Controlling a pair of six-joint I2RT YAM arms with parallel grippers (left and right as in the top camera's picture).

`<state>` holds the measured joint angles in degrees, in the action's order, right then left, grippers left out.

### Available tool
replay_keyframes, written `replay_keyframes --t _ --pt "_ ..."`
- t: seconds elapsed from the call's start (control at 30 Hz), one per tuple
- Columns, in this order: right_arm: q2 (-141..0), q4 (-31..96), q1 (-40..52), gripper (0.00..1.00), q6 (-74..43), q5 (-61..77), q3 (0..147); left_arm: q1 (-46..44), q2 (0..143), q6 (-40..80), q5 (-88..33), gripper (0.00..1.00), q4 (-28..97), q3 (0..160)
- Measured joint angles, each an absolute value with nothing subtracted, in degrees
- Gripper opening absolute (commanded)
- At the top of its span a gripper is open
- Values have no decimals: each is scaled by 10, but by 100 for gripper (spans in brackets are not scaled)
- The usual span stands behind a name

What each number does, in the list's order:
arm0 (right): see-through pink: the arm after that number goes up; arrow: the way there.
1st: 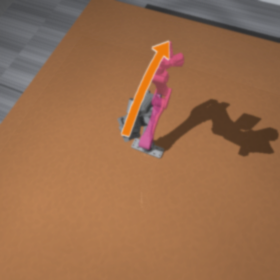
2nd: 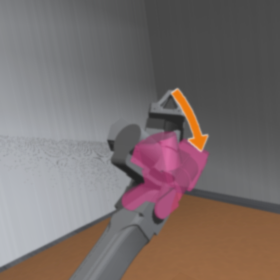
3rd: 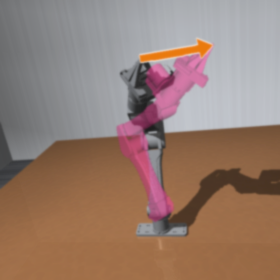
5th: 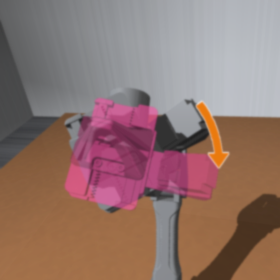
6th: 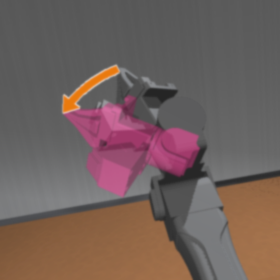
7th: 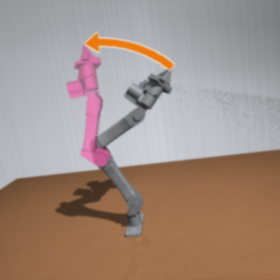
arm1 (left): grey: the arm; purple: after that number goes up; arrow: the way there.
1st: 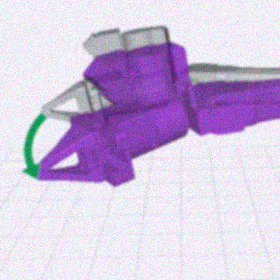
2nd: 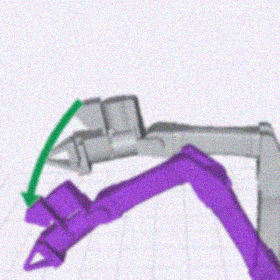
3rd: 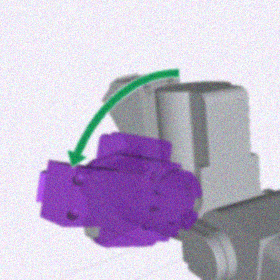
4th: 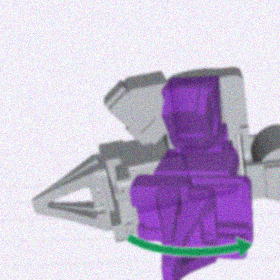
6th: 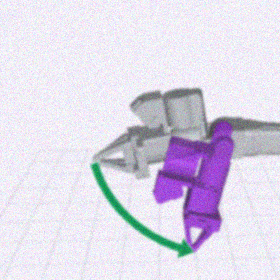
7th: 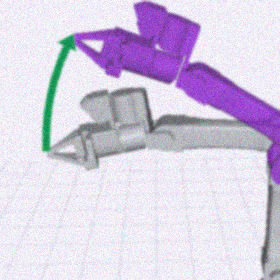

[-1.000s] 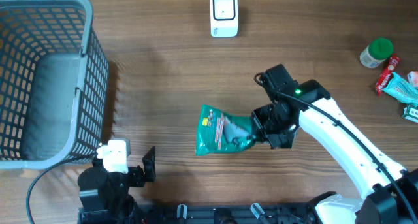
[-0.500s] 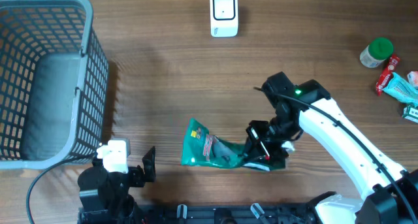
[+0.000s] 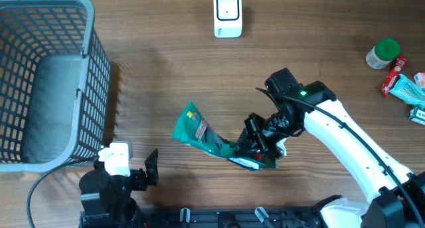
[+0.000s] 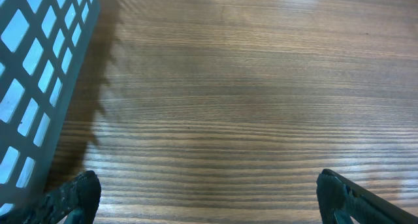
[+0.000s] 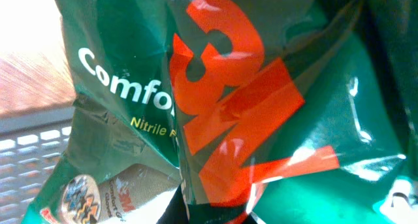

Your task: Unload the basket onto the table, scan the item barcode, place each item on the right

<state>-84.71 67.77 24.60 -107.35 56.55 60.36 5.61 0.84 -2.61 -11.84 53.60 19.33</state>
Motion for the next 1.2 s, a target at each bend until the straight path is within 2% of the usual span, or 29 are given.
replay_keyframes --t 0.07,0.23,0.4,0.57,0.63,0.77,0.87,0.97,1.03,1.2 --pt "-869 677 227 5 -1122 570 604 56 8 -26 -118 100 536 193" --pt "-953 681 189 5 -1153 602 604 56 8 -26 -119 100 536 193" --pt "-1030 764 177 4 -1088 651 604 56 8 -26 -118 100 536 193" --pt "-1031 823 177 5 -1000 561 604 56 8 -26 -119 100 536 193" --pt "-1031 810 177 5 -998 509 604 56 8 -26 -119 100 536 193" --pt "-1084 778 177 5 -1005 502 604 56 8 -26 -118 100 536 193" --pt "-1137 805 177 5 -944 517 605 56 8 -26 -119 100 536 193" --pt "-1180 909 177 5 -783 522 604 56 8 -26 -118 100 536 193" --pt "-1181 919 177 5 -699 507 604 56 8 -26 -118 100 536 193" --pt "-1181 912 177 5 -674 484 604 56 8 -26 -118 100 536 193"
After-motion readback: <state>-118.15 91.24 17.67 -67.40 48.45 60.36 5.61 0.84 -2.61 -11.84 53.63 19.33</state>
